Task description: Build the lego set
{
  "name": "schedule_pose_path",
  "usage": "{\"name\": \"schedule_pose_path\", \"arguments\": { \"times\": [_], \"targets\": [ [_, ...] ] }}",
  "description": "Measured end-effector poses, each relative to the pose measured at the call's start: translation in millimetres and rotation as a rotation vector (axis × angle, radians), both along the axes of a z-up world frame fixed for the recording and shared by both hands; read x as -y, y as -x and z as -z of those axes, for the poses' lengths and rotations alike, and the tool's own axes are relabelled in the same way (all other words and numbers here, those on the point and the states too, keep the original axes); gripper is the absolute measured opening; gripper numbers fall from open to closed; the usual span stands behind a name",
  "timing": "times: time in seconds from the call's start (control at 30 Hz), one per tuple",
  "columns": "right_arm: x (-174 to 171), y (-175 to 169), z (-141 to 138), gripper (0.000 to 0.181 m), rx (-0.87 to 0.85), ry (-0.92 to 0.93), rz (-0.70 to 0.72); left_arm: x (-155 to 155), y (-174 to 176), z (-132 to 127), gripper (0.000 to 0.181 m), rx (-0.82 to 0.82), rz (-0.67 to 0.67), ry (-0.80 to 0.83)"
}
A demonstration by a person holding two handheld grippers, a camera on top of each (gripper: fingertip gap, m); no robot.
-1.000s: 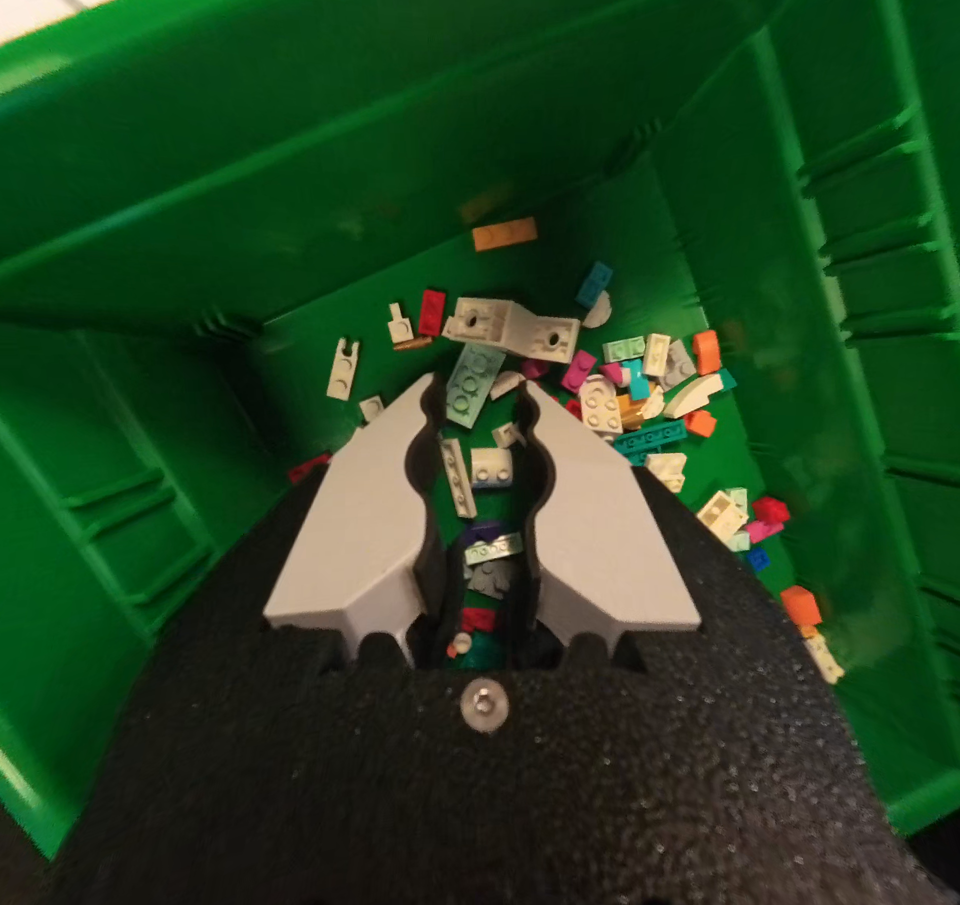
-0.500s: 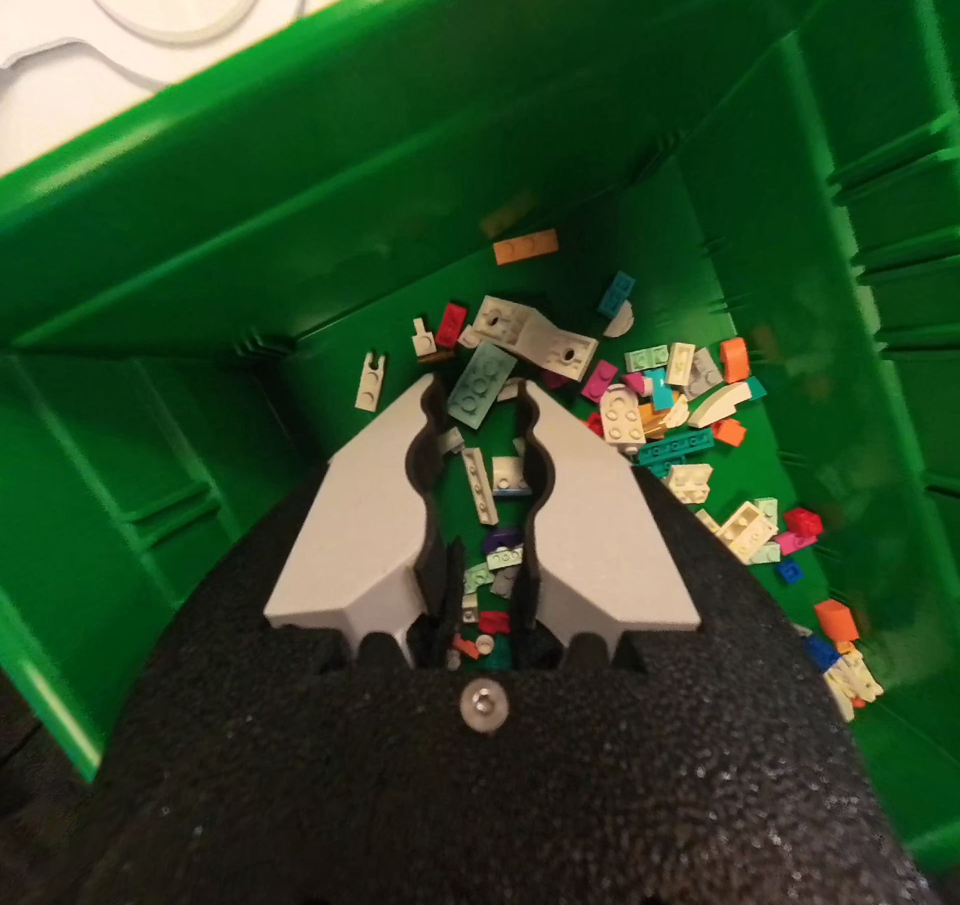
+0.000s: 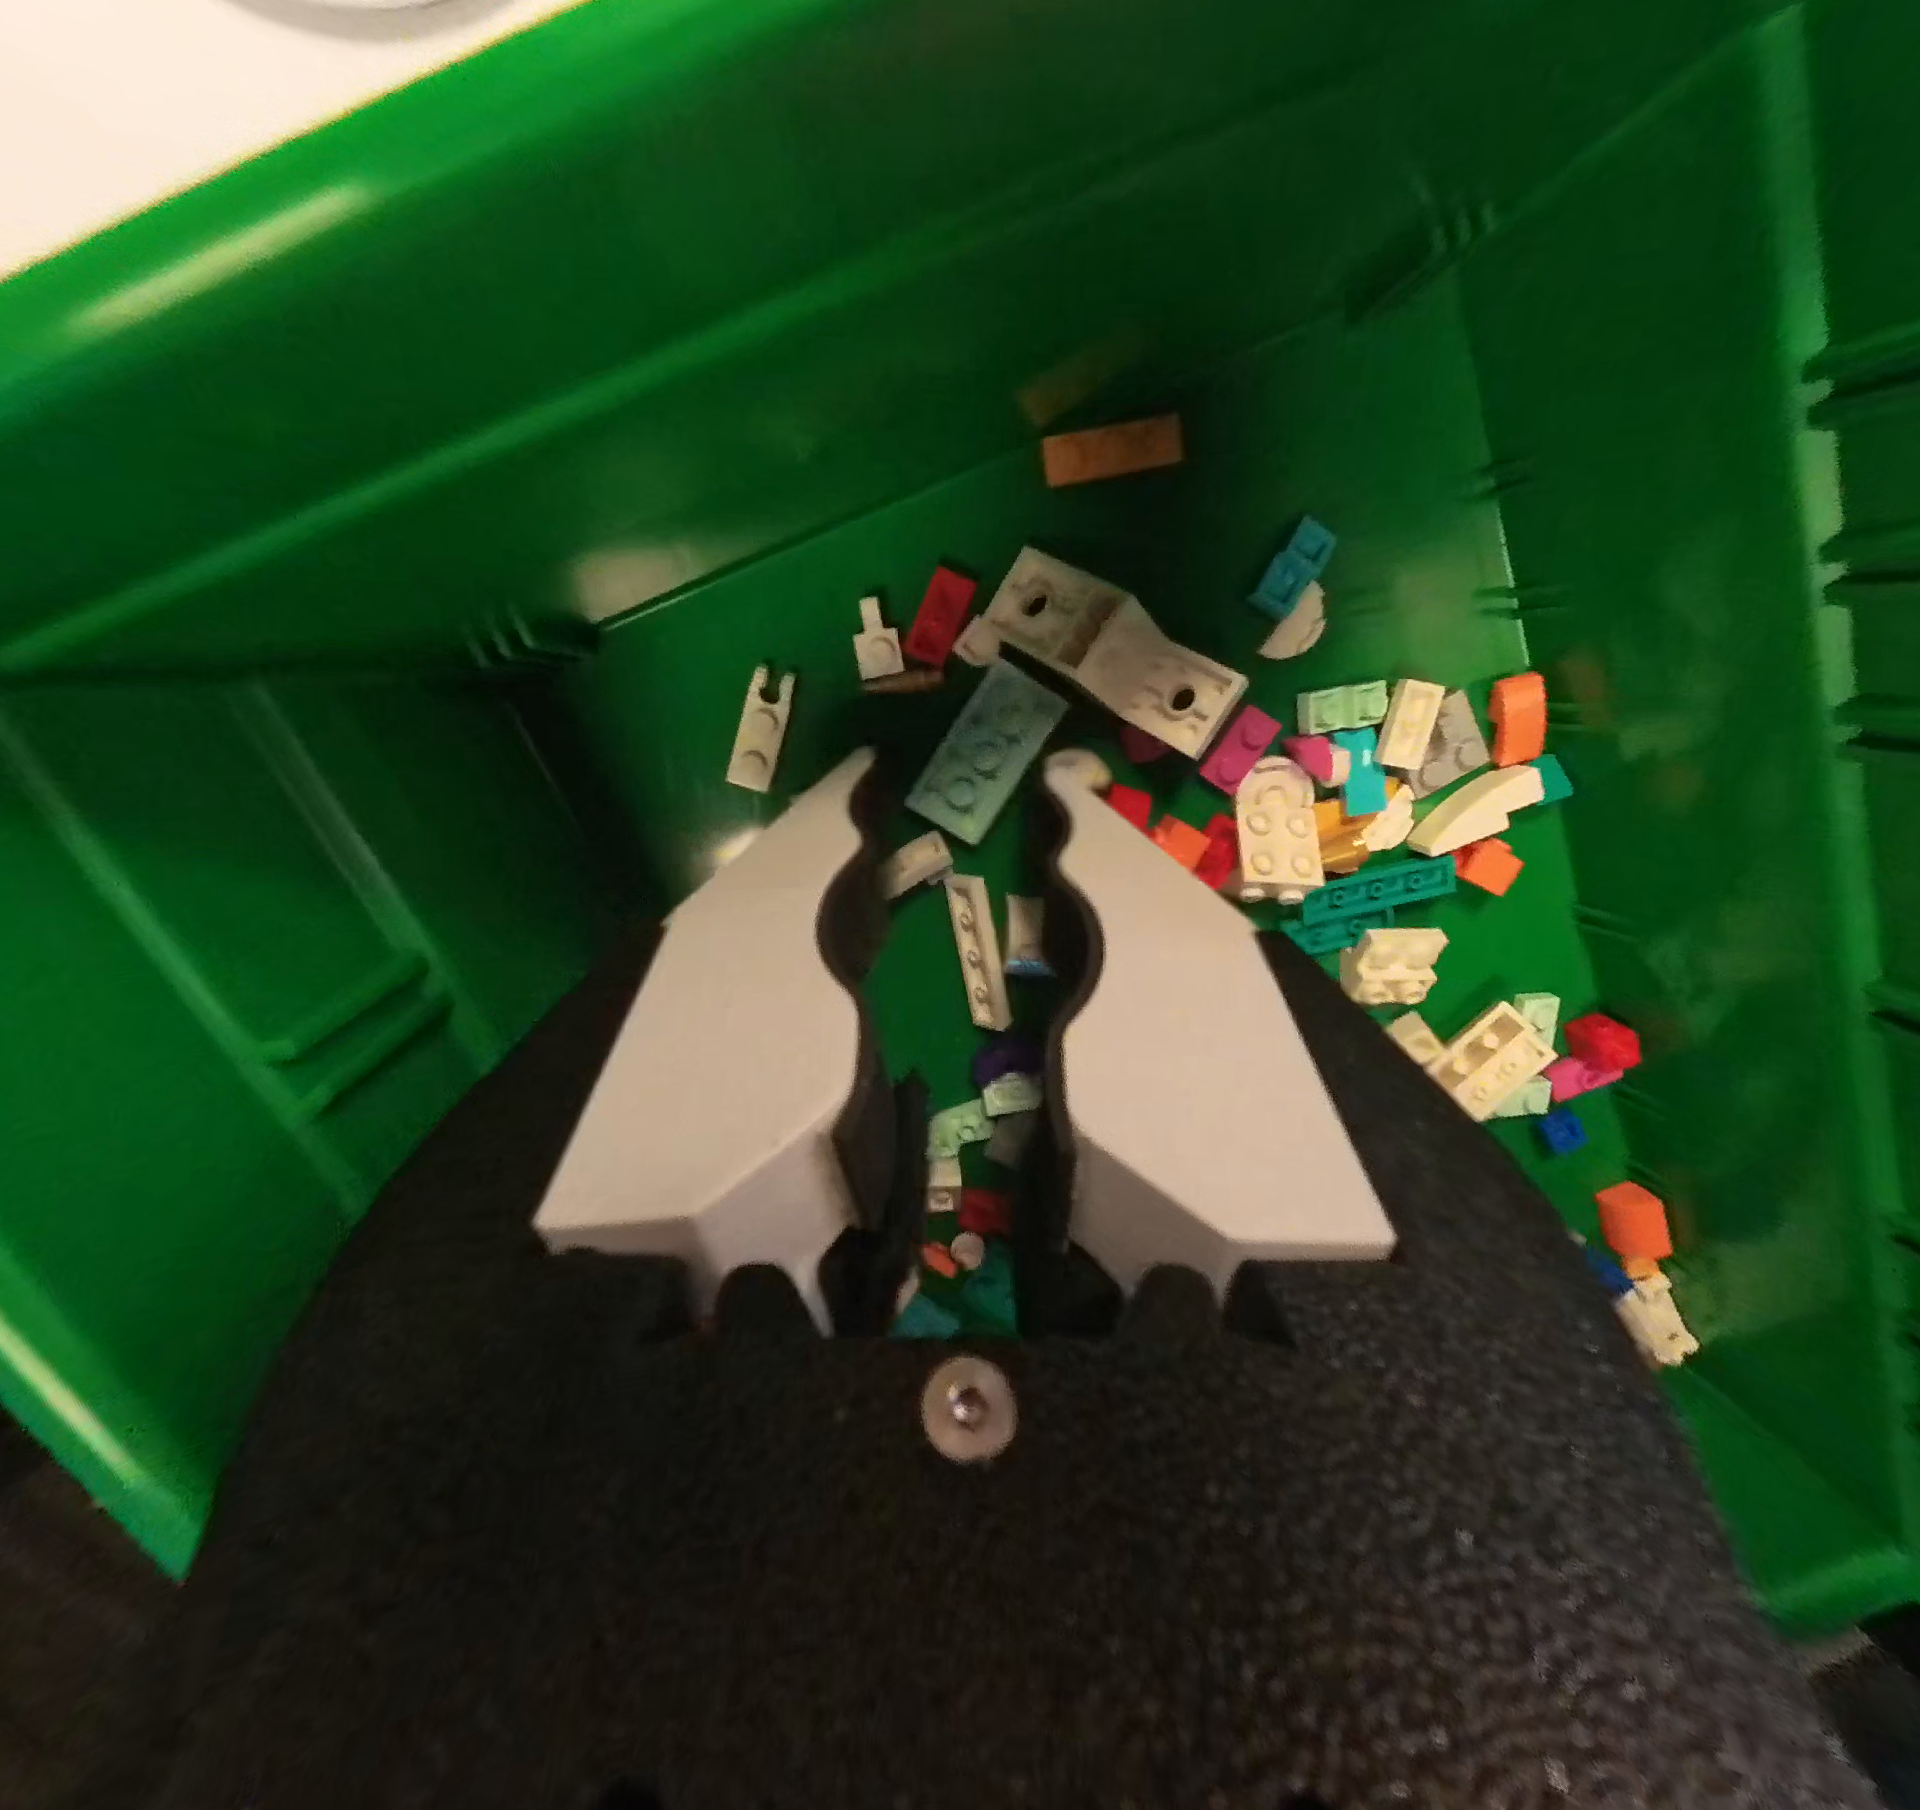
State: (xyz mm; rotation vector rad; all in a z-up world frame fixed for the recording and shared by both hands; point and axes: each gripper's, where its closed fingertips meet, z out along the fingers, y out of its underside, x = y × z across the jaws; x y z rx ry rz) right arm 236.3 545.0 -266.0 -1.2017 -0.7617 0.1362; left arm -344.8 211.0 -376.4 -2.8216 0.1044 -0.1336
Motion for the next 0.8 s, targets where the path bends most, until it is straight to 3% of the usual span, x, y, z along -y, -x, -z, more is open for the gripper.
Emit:
{"name": "schedule_pose_path", "arguments": {
  "times": [0.03,0.17,0.3,0.4,0.47,0.67,0.73,0.8],
  "targets": [
    [0.3,0.0,-0.5,0.024,-0.004,0.000,-0.003,1.3,-0.8,0.3,0.019,-0.001,0.002,0.008],
    [2.5,-0.1,-3.2,0.024,-0.028,-0.002,-0.022,6.0,0.9,-1.4,0.015,-0.052,0.002,0.016],
    [5.3,0.0,-7.3,0.023,-0.069,0.000,-0.053,6.2,0.1,-17.8,0.014,-0.114,-0.026,-0.076],
    [10.6,3.7,-12.0,0.023,-0.095,-0.006,-0.091,8.3,-6.3,-52.9,0.014,-0.184,-0.081,-0.207],
    [17.0,8.8,-15.7,0.022,-0.106,-0.015,-0.129,9.6,-19.0,-91.3,0.013,-0.264,-0.113,-0.327],
    [41.1,23.4,-31.0,0.021,-0.178,0.007,-0.277,10.5,-114.0,-220.5,0.013,-0.597,-0.124,-0.733],
    [50.3,27.6,-35.2,0.021,-0.212,0.052,-0.342,3.4,-162.0,-242.3,0.013,-0.659,-0.067,-0.829],
    [64.3,34.6,-39.7,0.017,-0.255,0.121,-0.446,-16.6,-221.8,-242.4,0.013,-0.577,0.032,-0.921]
  ]
}}
